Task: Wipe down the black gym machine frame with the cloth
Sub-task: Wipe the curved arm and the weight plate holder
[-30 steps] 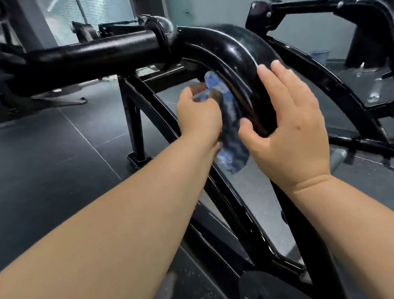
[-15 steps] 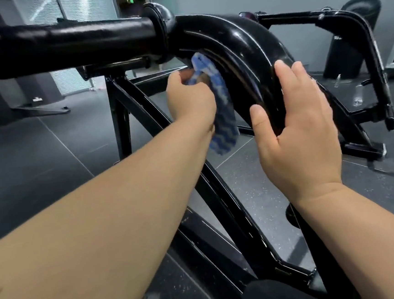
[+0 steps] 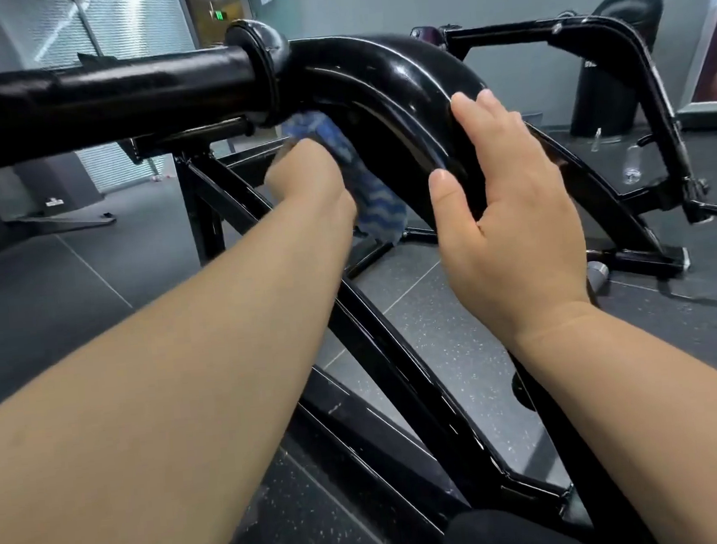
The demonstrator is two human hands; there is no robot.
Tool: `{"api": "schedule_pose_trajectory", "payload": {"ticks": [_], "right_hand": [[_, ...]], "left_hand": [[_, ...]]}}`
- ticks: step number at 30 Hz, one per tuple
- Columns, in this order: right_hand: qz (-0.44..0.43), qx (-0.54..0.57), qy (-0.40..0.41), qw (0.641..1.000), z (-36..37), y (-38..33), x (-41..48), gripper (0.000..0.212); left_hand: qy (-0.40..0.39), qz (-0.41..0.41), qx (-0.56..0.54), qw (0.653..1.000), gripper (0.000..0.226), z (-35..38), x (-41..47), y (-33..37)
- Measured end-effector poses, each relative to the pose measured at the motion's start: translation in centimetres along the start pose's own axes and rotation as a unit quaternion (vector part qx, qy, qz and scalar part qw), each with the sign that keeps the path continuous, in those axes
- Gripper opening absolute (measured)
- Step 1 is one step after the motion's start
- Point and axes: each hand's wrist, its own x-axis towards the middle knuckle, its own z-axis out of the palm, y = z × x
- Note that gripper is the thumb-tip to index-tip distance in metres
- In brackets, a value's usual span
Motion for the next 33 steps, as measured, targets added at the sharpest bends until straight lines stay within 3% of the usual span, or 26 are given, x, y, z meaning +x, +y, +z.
{"api": "schedule_pose_trajectory", "payload": {"ticks": [4,10,16,20,21,23,25,27,30,33], "right_hand": [[0.01,0.085,-0.043,0.995,-1.3,0.7,0.1,0.045],[0.105,0.156,-0.062,0.98,-3.4,2.6,-2.2,0.042],[0.196,0.217,-0.058,0.954,-4.8,4.1,-5.6,0.042],[0.212,0.22,-0.063,0.95,-5.7,4.7,-7.1,0.045],[0.201,0.191,-0.052,0.959,-5.8,4.8,-8.0,0.044],[0.164,0.146,-0.037,0.975,-6.1,4.5,-9.7,0.045],[0.157,0.201,-0.068,0.964,-6.9,3.9,-10.0,0.049],[0.141,0.26,-0.114,0.948,-7.4,3.3,-9.6,0.057],[0.114,0.265,-0.139,0.947,-7.1,2.6,-8.5,0.07],[0.106,0.261,-0.014,0.959,-7.3,2.1,-4.3,0.059]], "left_hand": [[-0.075,-0.005,-0.052,0.996,0.028,-0.4,-3.7,-0.7],[-0.149,0.049,0.077,0.985,0.034,-1.8,-8.3,-4.0],[-0.197,-0.01,0.101,0.975,0.041,-4.2,-13.4,-9.3],[-0.185,0.007,0.37,0.91,0.021,-7.1,-15.6,-11.1],[-0.162,0.023,0.365,0.917,0.018,-7.6,-16.1,-11.1],[-0.104,0.043,0.25,0.962,0.015,-7.5,-17.1,-9.7],[-0.084,0.018,0.165,0.982,0.012,-6.5,-17.8,-7.7],[-0.119,-0.054,0.122,0.984,0.005,-6.1,-18.5,-6.0],[-0.199,-0.121,0.068,0.97,0.022,-7.0,-19.3,-4.2],[-0.193,-0.068,0.056,0.977,0.026,-6.8,-18.5,-2.6]]}}
